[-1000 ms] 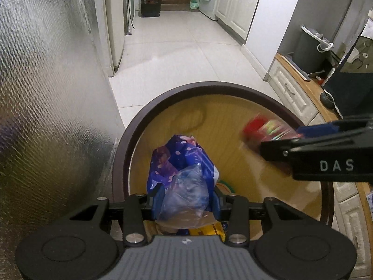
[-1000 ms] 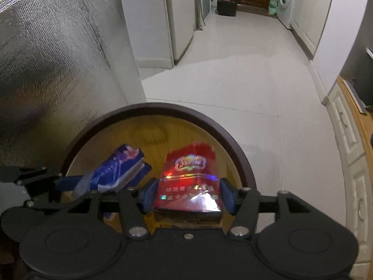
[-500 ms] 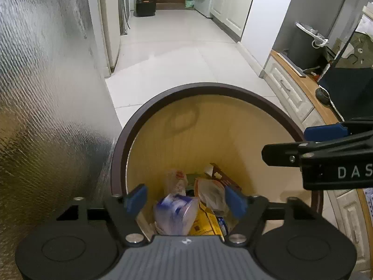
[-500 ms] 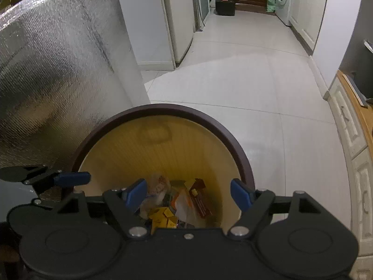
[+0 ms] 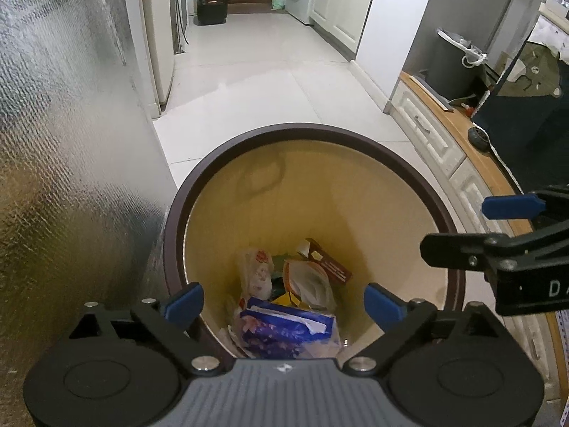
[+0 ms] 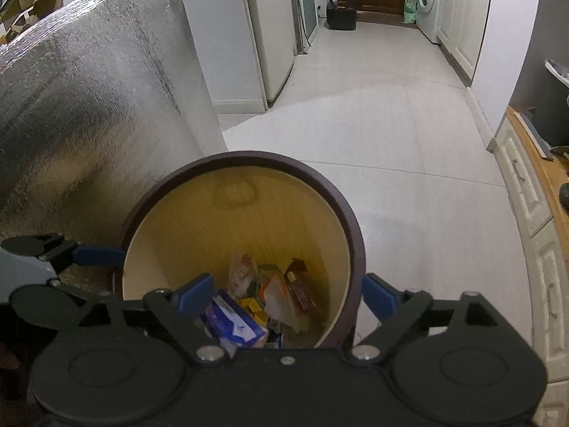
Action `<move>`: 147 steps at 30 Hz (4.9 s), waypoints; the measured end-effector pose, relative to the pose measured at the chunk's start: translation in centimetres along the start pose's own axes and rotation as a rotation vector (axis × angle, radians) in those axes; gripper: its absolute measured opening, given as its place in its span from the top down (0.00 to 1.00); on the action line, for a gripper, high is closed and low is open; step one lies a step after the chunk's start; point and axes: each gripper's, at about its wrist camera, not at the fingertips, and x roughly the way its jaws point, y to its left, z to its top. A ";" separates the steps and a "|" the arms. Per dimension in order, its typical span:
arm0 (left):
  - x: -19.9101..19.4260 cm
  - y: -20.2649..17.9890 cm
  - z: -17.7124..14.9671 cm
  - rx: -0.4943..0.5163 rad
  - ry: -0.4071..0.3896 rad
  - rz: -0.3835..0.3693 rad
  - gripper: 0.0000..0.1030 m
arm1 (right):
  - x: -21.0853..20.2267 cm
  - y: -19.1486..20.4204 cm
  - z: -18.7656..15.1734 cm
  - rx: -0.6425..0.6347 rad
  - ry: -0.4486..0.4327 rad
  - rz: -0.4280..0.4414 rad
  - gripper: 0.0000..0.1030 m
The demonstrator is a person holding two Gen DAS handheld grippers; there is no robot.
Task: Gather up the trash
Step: 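Withdraw both open grippers from the bin back toward the table, then grasp the white tissue with the left gripper while the right gripper grasps the cardboard scrap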
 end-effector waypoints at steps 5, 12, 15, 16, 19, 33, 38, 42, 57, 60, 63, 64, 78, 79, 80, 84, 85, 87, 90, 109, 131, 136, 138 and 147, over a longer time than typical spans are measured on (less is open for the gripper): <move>-1.1 -0.1 -0.3 -0.001 -0.003 0.006 0.00 | -0.9 -0.6 -0.6 0.017 -0.015 -0.008 0.00; -2.1 -0.3 -0.6 -0.011 0.004 0.001 0.00 | -2.3 -0.5 -1.7 0.006 -0.037 -0.021 0.00; -2.8 -0.3 -0.8 -0.010 0.002 0.008 0.00 | -2.8 -0.4 -2.1 0.006 -0.038 -0.030 0.00; -3.1 -0.3 -0.9 -0.009 0.001 0.009 0.00 | -3.0 -0.3 -2.3 0.005 -0.038 -0.031 0.00; -4.0 -0.2 -1.3 -0.011 -0.005 0.010 0.00 | -3.5 -0.2 -2.6 0.003 -0.046 -0.031 0.00; -8.7 -1.4 -3.0 0.025 -0.058 0.008 0.00 | -8.5 1.0 -4.8 0.004 -0.100 -0.052 0.00; -10.7 -1.9 -3.6 0.032 -0.090 -0.004 0.00 | -11.1 1.4 -5.2 0.011 -0.140 -0.059 0.00; -12.4 -2.2 -3.9 0.045 -0.120 -0.025 0.00 | -13.2 1.9 -5.6 0.007 -0.174 -0.070 0.00; -21.6 -2.6 -3.5 0.101 -0.328 -0.068 0.00 | -20.1 4.6 -4.6 -0.031 -0.337 -0.073 0.00; -23.5 -2.1 -3.3 0.095 -0.375 -0.068 0.00 | -21.5 5.6 -4.0 -0.046 -0.381 -0.058 0.00; -25.4 -1.5 -3.2 0.092 -0.416 -0.061 0.00 | -22.5 6.8 -3.4 -0.064 -0.416 -0.041 0.00; -26.0 -1.3 -3.1 0.091 -0.429 -0.055 0.00 | -22.8 7.3 -3.0 -0.070 -0.430 -0.034 0.00; -32.9 4.9 -1.7 0.092 -0.578 0.076 0.00 | -23.9 14.2 2.6 -0.128 -0.561 0.061 0.00; -33.3 5.5 -1.5 0.088 -0.586 0.090 0.00 | -23.7 14.9 3.1 -0.132 -0.566 0.068 0.00; -33.7 6.3 -1.3 0.084 -0.593 0.103 0.00 | -23.5 15.6 3.6 -0.138 -0.571 0.076 0.00; -34.9 9.4 -0.3 0.079 -0.608 0.143 0.00 | -22.6 18.1 5.8 -0.162 -0.586 0.102 0.00; -35.2 10.2 0.0 0.077 -0.613 0.167 0.00 | -22.3 18.8 6.4 -0.169 -0.592 0.110 0.00; -35.6 12.2 0.7 0.062 -0.620 0.201 0.00 | -21.6 20.2 7.4 -0.174 -0.598 0.119 0.00; -36.2 15.3 1.9 0.026 -0.621 0.221 0.00 | -20.4 22.2 9.2 -0.182 -0.606 0.141 0.00; -31.4 34.0 12.1 -0.258 -0.575 0.463 0.00 | -12.1 29.4 16.2 -0.316 -0.540 0.175 0.00; -22.9 42.1 15.4 -0.229 -0.501 0.413 0.00 | -4.3 37.8 24.9 -0.592 -0.463 0.152 0.00; -22.1 42.6 15.5 -0.226 -0.502 0.388 0.00 | -1.2 38.2 26.6 -0.585 -0.405 0.116 0.00; -21.9 42.9 15.6 -0.227 -0.500 0.376 0.00 | -0.2 37.9 27.4 -0.548 -0.373 0.125 0.00; -21.6 43.7 15.8 -0.236 -0.508 0.331 0.04 | 2.3 36.5 29.3 -0.434 -0.320 0.198 0.00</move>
